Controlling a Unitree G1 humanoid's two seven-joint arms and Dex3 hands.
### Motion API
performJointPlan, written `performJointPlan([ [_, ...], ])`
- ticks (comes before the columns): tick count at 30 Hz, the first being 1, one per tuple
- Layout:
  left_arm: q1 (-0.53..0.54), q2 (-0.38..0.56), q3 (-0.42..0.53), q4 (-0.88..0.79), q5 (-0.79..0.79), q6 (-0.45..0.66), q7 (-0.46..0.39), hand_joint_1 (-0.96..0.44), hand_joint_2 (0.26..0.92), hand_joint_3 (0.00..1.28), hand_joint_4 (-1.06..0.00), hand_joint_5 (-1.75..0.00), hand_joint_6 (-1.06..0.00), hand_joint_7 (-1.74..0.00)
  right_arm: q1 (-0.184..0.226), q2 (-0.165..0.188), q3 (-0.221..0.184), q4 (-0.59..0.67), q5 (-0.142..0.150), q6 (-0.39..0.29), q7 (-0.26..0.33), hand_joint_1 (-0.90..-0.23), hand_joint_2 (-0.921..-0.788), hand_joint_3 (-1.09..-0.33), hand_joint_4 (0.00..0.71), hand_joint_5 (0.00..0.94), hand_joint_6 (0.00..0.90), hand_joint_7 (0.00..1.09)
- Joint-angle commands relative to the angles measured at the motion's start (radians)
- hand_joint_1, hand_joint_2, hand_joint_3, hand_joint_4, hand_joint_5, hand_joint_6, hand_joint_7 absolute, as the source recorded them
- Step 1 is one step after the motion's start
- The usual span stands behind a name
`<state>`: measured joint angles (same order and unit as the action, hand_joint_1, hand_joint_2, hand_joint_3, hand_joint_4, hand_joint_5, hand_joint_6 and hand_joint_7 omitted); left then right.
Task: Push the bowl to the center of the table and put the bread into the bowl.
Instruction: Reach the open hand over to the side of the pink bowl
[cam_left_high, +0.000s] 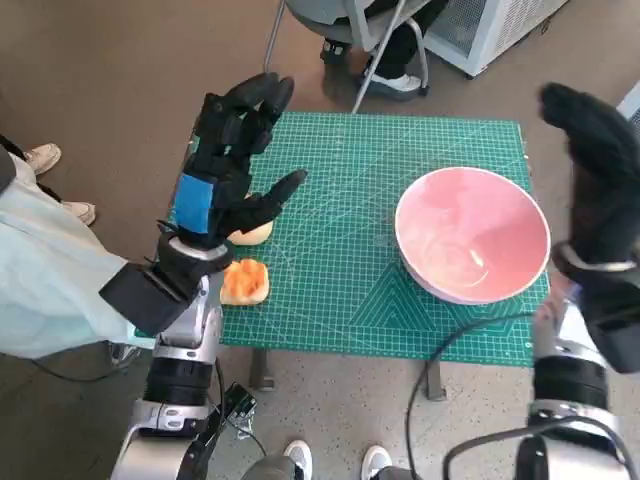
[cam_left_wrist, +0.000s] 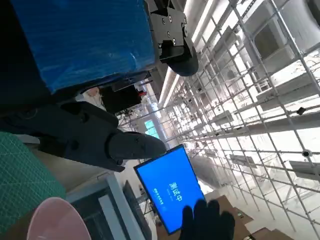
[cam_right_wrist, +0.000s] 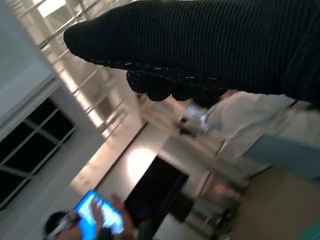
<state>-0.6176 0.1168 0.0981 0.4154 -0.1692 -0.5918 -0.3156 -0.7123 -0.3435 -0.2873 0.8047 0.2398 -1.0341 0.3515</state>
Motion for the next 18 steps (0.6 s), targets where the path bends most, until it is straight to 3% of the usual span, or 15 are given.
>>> performJointPlan([
  [1,-0.011,0.008,0.012,0.014,-0.011,-0.023,-0.002,-0.26,0.921,0.28,-0.34,-0.09,-0.12,-0.72,0.037,-0.043,-0.05,0.108,-0.012,-0.02,-0.045,-0.514,-0.921,-0.863,0.269,0.0,-0.001,0.74],
  [6,-0.006,0.003,0.014,0.02,-0.001,-0.034,0.008,-0.26,0.921,0.27,-0.35,-0.08,-0.14,-0.68,0.034,-0.062,-0.08,0.233,-0.032,-0.031,-0.103,-0.503,-0.921,-0.872,0.282,0.007,-0.001,0.73],
  [10,-0.002,0.001,0.015,0.022,0.0,-0.034,0.013,-0.27,0.921,0.28,-0.35,-0.08,-0.15,-0.66,0.038,-0.064,-0.078,0.317,-0.069,-0.015,-0.175,-0.498,-0.921,-0.872,0.285,0.008,-0.001,0.72],
  [18,0.011,0.001,0.017,0.014,-0.001,-0.033,0.017,-0.27,0.921,0.27,-0.36,-0.06,-0.17,-0.62,0.044,-0.039,-0.061,0.445,-0.124,0.118,-0.303,-0.514,-0.921,-0.878,0.278,0.004,0.006,0.71],
])
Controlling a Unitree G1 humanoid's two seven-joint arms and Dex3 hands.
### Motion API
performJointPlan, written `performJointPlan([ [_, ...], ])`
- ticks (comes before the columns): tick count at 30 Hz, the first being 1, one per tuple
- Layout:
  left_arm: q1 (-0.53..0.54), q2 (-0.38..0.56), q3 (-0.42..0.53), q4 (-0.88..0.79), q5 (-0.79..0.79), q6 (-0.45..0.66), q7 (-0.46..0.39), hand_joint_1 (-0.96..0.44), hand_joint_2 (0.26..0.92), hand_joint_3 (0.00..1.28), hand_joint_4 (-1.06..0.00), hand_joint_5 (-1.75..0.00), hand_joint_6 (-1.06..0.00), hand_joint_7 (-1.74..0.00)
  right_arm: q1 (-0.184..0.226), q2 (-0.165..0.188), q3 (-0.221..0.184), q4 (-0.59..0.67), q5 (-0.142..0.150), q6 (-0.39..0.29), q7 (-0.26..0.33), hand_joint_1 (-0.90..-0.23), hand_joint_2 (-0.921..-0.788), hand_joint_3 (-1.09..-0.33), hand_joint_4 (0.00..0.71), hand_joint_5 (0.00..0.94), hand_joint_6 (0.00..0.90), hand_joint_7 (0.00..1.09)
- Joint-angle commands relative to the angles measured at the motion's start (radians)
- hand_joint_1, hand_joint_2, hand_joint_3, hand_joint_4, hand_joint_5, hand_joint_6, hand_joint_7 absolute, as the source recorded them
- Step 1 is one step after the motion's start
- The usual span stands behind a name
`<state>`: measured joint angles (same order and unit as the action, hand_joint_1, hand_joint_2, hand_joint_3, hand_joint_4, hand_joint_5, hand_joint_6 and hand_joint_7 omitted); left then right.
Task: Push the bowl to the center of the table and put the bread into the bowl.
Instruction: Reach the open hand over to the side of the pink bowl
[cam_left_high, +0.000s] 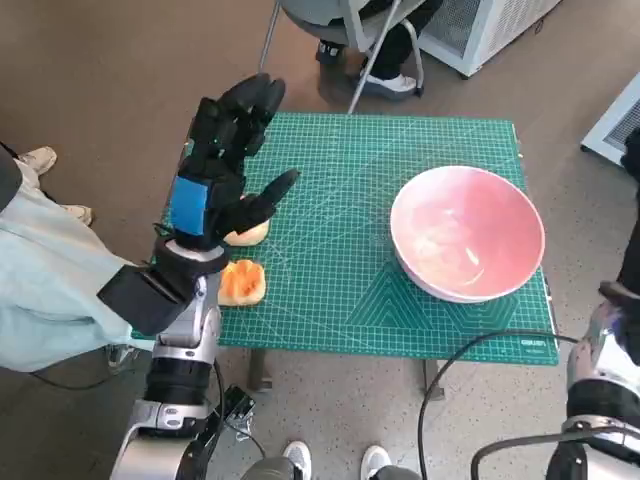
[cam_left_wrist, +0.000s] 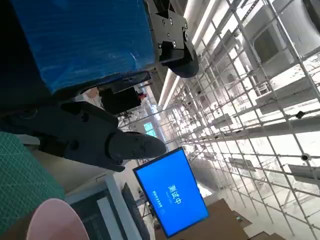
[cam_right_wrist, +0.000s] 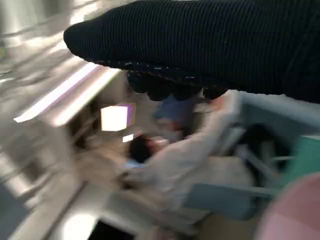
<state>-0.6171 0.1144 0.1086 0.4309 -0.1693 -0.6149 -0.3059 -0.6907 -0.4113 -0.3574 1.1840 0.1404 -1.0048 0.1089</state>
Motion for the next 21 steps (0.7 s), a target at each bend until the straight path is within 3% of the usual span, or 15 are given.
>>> performJointPlan([
  [1,0.012,0.004,0.006,-0.003,-0.001,-0.009,0.008,-0.27,0.921,0.27,-0.36,-0.06,-0.17,-0.62,0.021,0.039,0.013,0.078,-0.029,0.115,-0.074,-0.516,-0.921,-0.878,0.277,0.004,0.007,0.71],
  [6,0.015,0.007,0.007,-0.009,-0.001,-0.009,0.008,-0.27,0.921,0.27,-0.36,-0.06,-0.18,-0.61,0.017,0.095,0.022,0.107,-0.037,0.203,-0.115,-0.519,-0.921,-0.881,0.286,0.005,0.059,0.63],
  [12,0.024,0.011,0.007,-0.019,0.009,-0.007,0.015,-0.27,0.921,0.27,-0.36,-0.05,-0.19,-0.6,-0.005,0.178,0.014,0.123,-0.022,0.282,-0.13,-0.505,-0.921,-0.887,0.304,0.012,0.1,0.63],
  [21,0.054,0.024,0.012,-0.051,0.004,0.004,0.015,-0.29,0.921,0.27,-0.36,-0.05,-0.2,-0.58,-0.061,0.271,-0.051,0.136,0.051,0.375,-0.073,-0.518,-0.921,-0.894,0.264,0.001,0.071,0.61],
])
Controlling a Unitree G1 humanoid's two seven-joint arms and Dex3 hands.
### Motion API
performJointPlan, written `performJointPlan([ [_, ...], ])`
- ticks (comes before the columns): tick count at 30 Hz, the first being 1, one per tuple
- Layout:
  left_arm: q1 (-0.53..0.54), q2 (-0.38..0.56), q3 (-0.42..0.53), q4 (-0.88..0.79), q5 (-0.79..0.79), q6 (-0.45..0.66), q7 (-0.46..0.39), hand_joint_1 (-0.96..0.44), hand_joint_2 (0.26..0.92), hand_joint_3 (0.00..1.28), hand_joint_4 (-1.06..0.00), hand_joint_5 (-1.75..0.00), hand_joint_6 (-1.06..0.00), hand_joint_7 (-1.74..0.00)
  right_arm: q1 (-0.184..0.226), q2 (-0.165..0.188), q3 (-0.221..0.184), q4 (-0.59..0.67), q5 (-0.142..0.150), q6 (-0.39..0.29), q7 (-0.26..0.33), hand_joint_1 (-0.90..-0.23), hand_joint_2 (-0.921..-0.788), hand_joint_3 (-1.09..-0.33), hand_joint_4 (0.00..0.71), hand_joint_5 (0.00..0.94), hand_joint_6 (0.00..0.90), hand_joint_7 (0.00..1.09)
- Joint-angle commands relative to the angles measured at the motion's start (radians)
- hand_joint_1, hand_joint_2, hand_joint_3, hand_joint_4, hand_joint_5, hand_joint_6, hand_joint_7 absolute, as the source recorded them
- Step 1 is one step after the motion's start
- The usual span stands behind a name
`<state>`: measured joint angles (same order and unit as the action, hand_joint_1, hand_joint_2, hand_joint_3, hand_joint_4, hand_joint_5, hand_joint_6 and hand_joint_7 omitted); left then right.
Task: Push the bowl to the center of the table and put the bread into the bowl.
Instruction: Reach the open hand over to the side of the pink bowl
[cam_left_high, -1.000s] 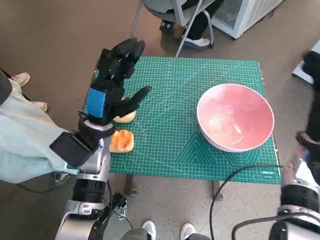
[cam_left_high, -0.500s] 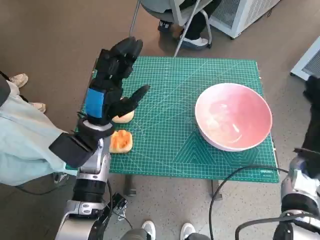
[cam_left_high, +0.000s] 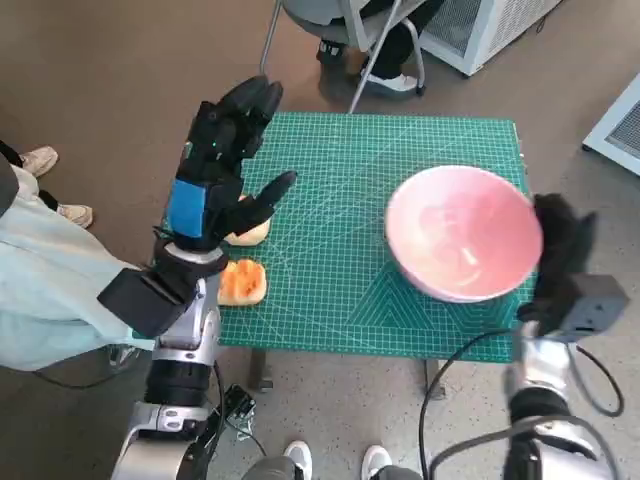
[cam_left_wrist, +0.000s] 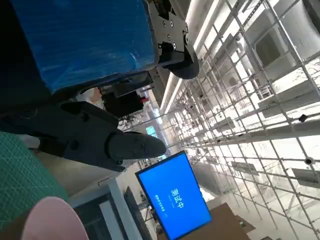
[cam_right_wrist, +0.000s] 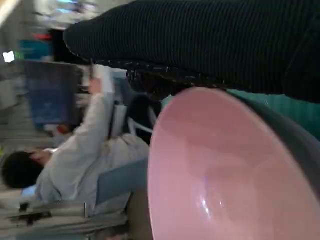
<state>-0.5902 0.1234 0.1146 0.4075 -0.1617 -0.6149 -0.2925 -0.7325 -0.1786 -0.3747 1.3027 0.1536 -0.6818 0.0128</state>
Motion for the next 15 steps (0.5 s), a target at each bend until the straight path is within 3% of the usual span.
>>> performJointPlan([
  [1,0.03,0.017,0.007,-0.032,-0.005,0.005,0.001,-0.29,0.921,0.27,-0.36,-0.04,-0.21,-0.58,-0.024,0.045,-0.041,0.018,0.045,0.058,0.028,-0.521,-0.921,-0.891,0.252,0.0,0.069,0.61],
  [9,0.062,0.04,0.021,-0.061,-0.007,0.007,0.001,-0.32,0.921,0.26,-0.37,-0.02,-0.25,-0.5,-0.085,0.094,-0.083,0.026,0.073,0.126,0.018,-0.485,-0.921,-0.891,0.188,0.0,0.056,0.63],
  [15,0.081,0.058,0.034,-0.078,-0.007,0.009,0.007,-0.34,0.921,0.25,-0.38,-0.01,-0.28,-0.45,-0.132,0.117,-0.079,0.029,0.052,0.152,-0.028,-0.472,-0.921,-0.893,0.158,0.0,0.032,0.71],
])
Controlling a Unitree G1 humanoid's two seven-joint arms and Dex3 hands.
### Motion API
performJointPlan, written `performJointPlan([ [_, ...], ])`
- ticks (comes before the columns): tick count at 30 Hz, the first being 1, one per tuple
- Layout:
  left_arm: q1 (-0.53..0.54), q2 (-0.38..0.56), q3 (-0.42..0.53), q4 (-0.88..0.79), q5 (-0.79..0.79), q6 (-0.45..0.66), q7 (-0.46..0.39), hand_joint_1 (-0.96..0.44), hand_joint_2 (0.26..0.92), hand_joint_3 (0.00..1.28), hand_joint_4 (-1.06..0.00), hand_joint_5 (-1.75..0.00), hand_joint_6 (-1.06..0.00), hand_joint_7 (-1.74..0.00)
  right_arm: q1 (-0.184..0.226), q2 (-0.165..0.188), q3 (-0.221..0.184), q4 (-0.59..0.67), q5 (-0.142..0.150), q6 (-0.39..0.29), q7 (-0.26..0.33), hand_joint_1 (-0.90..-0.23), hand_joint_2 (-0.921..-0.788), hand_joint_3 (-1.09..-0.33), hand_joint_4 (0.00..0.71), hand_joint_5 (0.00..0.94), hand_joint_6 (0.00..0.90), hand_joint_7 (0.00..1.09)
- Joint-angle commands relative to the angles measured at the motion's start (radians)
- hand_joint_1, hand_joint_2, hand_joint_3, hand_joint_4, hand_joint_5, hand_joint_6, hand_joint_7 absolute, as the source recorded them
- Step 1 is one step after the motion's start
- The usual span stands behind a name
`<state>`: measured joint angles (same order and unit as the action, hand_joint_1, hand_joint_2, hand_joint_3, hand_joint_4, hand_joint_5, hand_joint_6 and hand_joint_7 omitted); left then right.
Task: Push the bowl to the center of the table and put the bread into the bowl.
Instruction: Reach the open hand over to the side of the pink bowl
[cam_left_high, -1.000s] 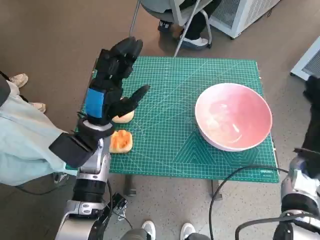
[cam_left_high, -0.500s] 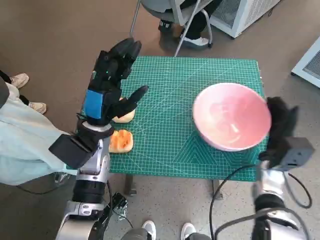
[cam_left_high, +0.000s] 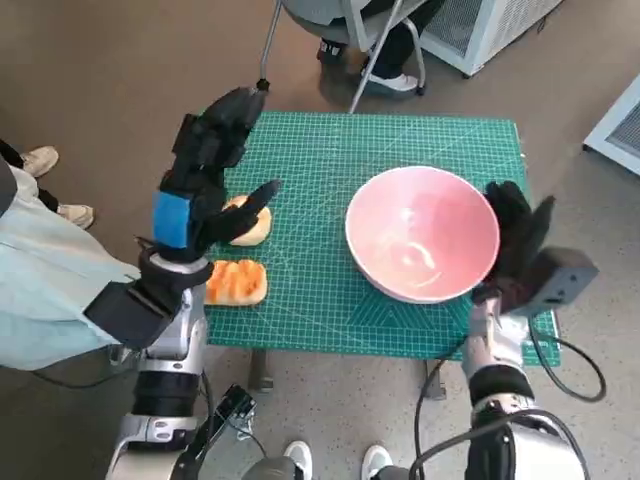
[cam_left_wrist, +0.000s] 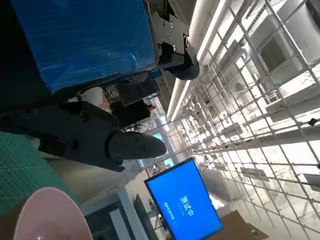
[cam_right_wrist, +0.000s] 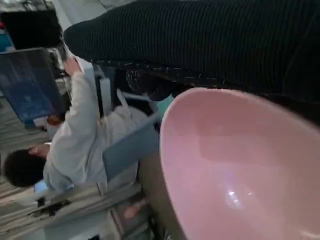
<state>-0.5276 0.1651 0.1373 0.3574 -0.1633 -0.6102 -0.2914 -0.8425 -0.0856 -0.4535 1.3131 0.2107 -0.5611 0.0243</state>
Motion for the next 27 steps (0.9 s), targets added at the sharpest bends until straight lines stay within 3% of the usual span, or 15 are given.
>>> performJointPlan([
  [1,0.022,0.018,0.013,-0.032,-0.006,0.005,0.008,-0.34,0.921,0.25,-0.38,-0.01,-0.29,-0.43,-0.032,0.027,0.005,0.019,-0.012,0.035,-0.052,-0.471,-0.921,-0.893,0.157,0.001,0.031,0.73],
  [4,0.034,0.021,0.014,-0.048,-0.002,0.006,0.013,-0.34,0.921,0.25,-0.38,-0.01,-0.3,-0.41,-0.055,0.036,0.009,0.02,-0.021,0.047,-0.074,-0.467,-0.921,-0.9,0.168,0.006,0.015,0.77],
  [10,0.052,0.025,0.014,-0.067,0.007,0.01,0.025,-0.35,0.921,0.25,-0.38,-0.01,-0.31,-0.4,-0.106,0.062,-0.01,0.021,-0.005,0.064,-0.084,-0.46,-0.921,-0.905,0.211,0.023,0.022,0.85],
  [15,0.071,0.03,0.017,-0.077,0.005,0.011,0.028,-0.34,0.921,0.25,-0.38,-0.01,-0.31,-0.39,-0.138,0.07,-0.001,0.023,-0.021,0.078,-0.101,-0.459,-0.921,-0.909,0.236,0.033,0.03,0.87],
  [18,0.083,0.033,0.018,-0.087,0.005,0.012,0.029,-0.34,0.921,0.25,-0.38,-0.01,-0.31,-0.39,-0.149,0.071,-0.002,0.025,-0.023,0.085,-0.102,-0.477,-0.921,-0.91,0.241,0.035,0.023,0.87],
  [27,0.145,0.066,0.028,-0.136,0.002,0.03,0.014,-0.33,0.921,0.25,-0.38,0.0,-0.32,-0.38,-0.155,0.046,0.034,0.025,-0.07,0.102,-0.117,-0.519,-0.921,-0.912,0.255,0.038,0.021,0.88],
])
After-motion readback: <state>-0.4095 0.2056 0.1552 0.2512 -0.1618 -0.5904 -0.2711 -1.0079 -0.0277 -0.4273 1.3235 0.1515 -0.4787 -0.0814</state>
